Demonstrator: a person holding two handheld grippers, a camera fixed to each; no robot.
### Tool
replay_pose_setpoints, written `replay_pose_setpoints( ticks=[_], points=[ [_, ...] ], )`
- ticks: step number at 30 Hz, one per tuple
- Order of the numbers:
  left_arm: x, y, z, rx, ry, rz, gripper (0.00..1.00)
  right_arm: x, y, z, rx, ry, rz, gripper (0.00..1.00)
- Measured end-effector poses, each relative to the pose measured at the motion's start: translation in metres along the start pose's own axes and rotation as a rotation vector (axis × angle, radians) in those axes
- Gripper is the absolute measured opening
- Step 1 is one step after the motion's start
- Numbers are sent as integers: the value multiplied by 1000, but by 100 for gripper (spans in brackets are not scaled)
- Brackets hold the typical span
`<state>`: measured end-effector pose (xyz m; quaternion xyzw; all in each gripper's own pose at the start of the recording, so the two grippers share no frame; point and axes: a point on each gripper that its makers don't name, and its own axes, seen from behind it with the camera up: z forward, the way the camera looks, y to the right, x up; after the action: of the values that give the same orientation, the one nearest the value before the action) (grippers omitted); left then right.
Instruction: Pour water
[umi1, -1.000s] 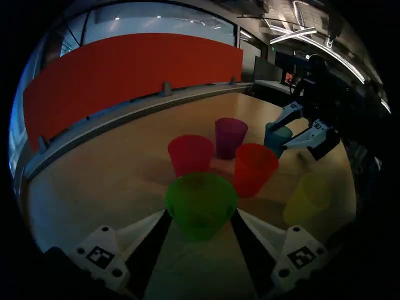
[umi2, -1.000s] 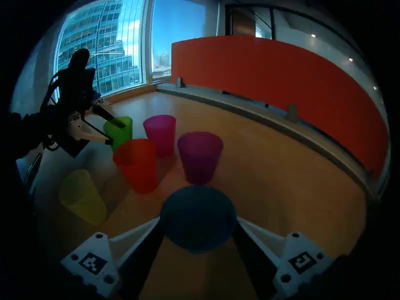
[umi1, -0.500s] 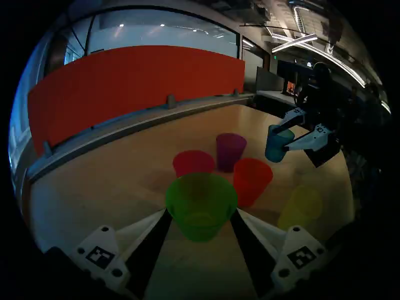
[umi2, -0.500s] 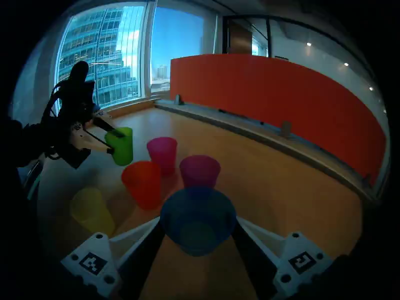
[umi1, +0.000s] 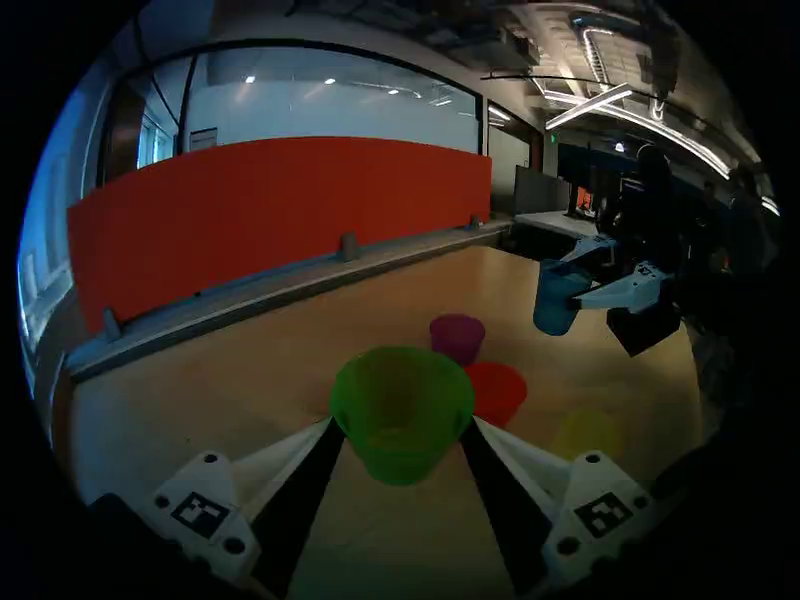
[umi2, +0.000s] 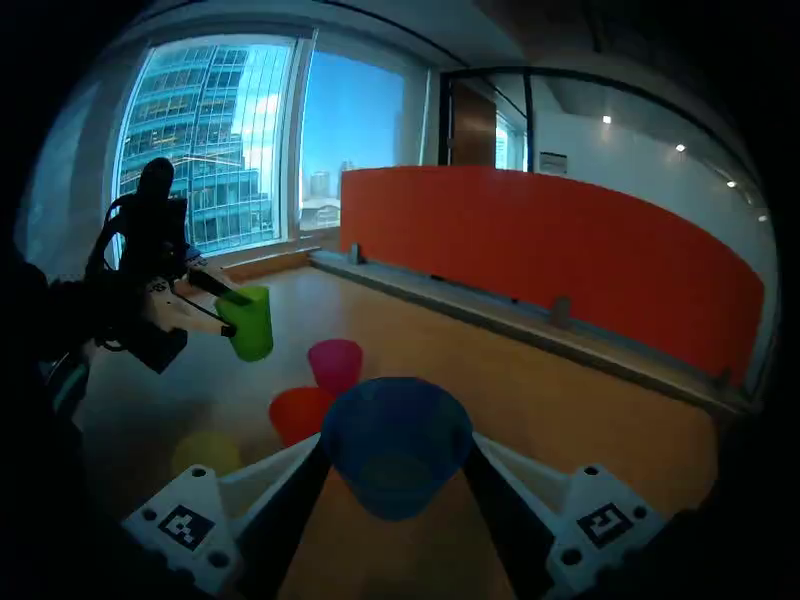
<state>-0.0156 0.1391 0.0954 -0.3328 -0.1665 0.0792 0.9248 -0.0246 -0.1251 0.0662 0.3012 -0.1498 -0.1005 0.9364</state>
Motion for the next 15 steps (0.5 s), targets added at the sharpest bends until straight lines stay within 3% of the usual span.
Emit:
replay_pose_setpoints(
  ticks=[15],
  points=[
    [51, 6, -32, 26, 130, 24, 83, 50, -14, -27, -5, 125, -8, 90]
  ],
)
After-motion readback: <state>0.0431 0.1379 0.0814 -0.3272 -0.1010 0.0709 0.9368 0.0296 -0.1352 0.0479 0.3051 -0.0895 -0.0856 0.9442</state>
